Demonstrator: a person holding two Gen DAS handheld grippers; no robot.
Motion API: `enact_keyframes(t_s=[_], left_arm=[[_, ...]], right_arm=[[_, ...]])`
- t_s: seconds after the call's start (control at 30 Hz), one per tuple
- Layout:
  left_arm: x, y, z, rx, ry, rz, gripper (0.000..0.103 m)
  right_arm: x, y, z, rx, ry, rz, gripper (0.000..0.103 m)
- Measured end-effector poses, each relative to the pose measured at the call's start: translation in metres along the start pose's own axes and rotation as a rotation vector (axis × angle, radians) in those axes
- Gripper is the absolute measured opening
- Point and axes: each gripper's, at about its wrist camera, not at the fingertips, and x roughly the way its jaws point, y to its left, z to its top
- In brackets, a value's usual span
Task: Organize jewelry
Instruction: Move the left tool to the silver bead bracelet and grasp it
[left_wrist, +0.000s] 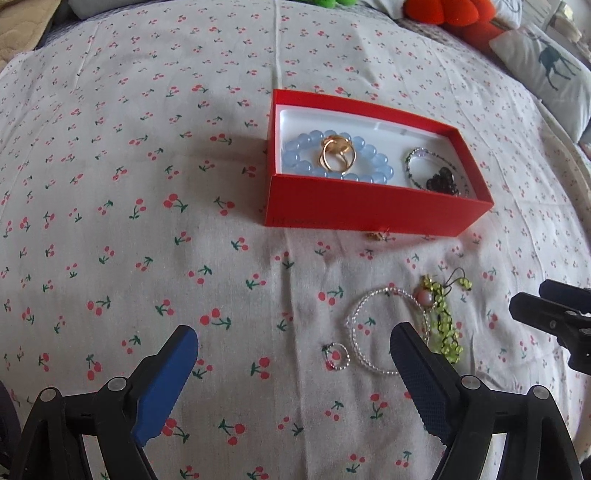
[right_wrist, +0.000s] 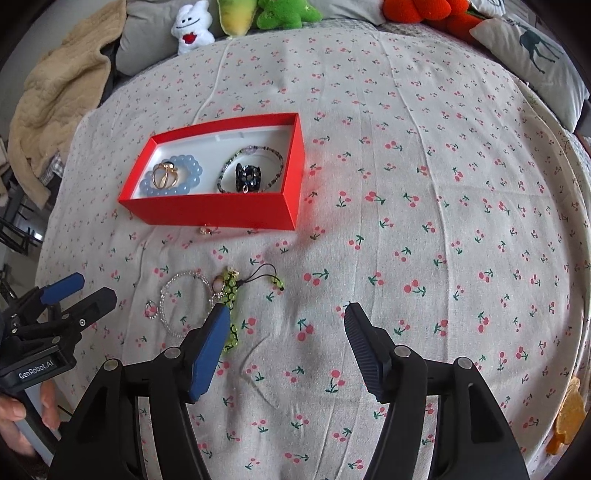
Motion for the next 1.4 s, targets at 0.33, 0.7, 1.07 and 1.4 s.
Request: enact_keyframes(t_s=[0.33,0.7,1.07,1.4], left_arm=[[0.018,0.021,-0.011,-0.066,0.133,0.041,0.088],[0.023,0.020,-0.008,-0.173,0.147,-0.096,0.061],[0.043,-0.019,0.005,-0.129,0.155,-0.136,0.028],[0.061,-0.032,0.008,-0.095,0.164,-0.078,0.009]], right_arm=[[0.018,-0.005,-0.008,0.021,0.085,-0.047,0.067],[0.022,-0.016,-0.004,0.097,0.113,-0.027,0.067],[0.025,-0.011,-0.003,0.093,0.119,-0.013,0.067],[0.029,-0.010,-0.002,0.094,0.130,-0.012,0.067]])
